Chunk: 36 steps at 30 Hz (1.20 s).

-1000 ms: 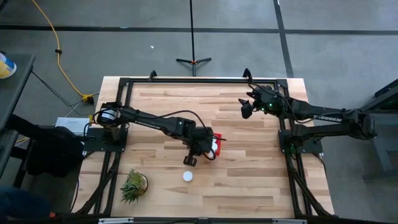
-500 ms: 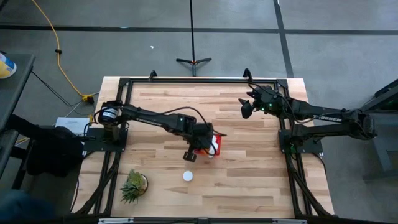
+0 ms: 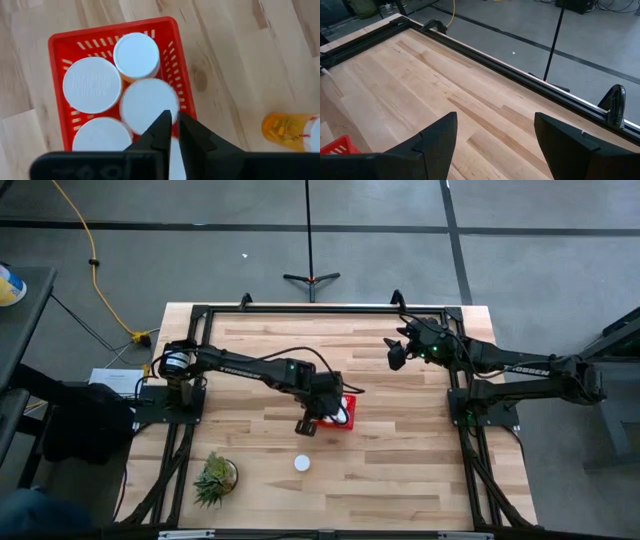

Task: Pick and place pill bottles into a basket
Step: Put the orange pill bottle into the red bin

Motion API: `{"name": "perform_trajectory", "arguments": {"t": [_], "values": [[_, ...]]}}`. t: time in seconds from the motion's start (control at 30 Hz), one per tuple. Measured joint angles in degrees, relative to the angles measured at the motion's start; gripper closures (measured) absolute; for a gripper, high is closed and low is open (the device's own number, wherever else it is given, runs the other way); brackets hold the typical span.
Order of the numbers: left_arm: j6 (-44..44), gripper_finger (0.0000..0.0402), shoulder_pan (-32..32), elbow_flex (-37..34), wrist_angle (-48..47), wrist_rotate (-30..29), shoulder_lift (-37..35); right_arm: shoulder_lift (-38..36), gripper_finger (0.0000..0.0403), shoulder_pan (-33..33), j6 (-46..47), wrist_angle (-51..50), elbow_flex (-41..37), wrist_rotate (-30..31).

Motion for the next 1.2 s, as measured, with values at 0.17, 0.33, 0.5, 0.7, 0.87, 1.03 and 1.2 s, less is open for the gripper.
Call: {"name": "perform_trajectory", "arguments": {"t": [0.17, 0.33, 0.5, 0.7, 0.87, 1.03, 1.2], "values": [[-0.1, 0.0364, 0.0, 0.0, 0.0, 0.1, 0.0, 0.0, 0.0147, 0.0, 0.0, 0.0, 0.0, 0.0], [-0.6, 0.0358, 0.0, 0.0, -1.4, 0.1, -0.4, 0.0, 0.0147, 0.0, 0.0, 0.0, 0.0, 0.0], [-5.3, 0.0278, 0.0, -0.1, -6.0, 1.5, -1.3, 0.0, 0.0147, 0.0, 0.0, 0.0, 0.0, -0.2], [-11.3, 0.0156, 0.0, 0.1, -13.3, 8.8, -3.1, 0.0, 0.0147, 0.0, -0.2, 0.0, 0.0, -0.2], [-15.6, 0.0079, -2.4, 2.9, -19.9, 7.1, -4.0, 0.0, 0.0147, 0.0, -0.2, -0.4, 0.0, -0.3], [-16.8, 0.0042, -7.4, 6.2, -21.0, 4.2, -4.3, 0.0, 0.0147, 0.0, -0.1, -0.4, 0.0, -0.9], [-22.6, 0.0039, -11.8, 7.6, -18.4, 2.3, -4.4, 0.0, 0.0147, 0.0, -0.2, -0.5, 0.0, -1.3]]}}
